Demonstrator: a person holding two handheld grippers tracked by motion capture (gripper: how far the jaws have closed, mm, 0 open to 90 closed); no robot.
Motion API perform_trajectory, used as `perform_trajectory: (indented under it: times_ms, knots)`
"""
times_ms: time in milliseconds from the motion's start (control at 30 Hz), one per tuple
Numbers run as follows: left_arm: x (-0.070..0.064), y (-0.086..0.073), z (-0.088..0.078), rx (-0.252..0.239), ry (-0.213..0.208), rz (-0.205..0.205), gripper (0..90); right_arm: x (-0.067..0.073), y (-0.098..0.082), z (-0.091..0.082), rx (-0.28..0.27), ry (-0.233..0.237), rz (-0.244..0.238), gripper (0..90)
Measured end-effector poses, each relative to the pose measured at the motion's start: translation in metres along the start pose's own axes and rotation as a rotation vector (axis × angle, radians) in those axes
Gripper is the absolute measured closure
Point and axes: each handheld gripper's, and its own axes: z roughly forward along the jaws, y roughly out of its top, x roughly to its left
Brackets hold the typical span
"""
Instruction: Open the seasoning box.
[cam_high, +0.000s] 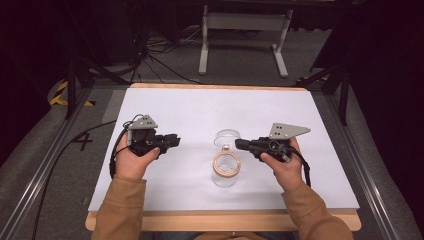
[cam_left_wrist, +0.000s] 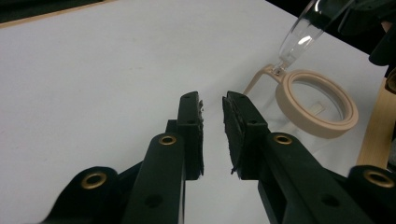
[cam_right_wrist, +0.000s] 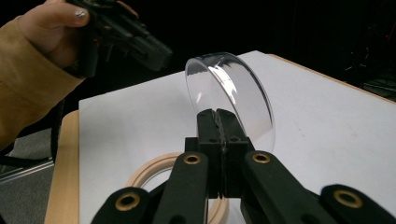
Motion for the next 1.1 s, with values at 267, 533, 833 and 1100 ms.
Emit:
perform_trajectory:
  times_ms: [267, 533, 833, 1100]
  knots:
    - [0.001, -0.008, -0.009, 0.014, 0.018, -0.018, 74.9, -0.018, -0.004, 0.006, 0.014, -0.028, 0.024, 90.0]
    - [0.002, -0.007, -0.009, 0.009, 0.015, -0.014, 71.4, -0.008, 0.007, -0.002, 0.023, -0.035, -0.026, 90.0]
    - [0.000, -0.004, -0.002, 0.037, 0.023, -0.015, 63.3, -0.013, 0.017, -0.049, 0.015, -0.149, -0.071, 90.0]
    - [0.007, -0.004, -0.002, 0.074, 0.105, -0.025, 56.5, -0.042, 0.004, -0.086, 0.066, -0.304, -0.015, 89.9]
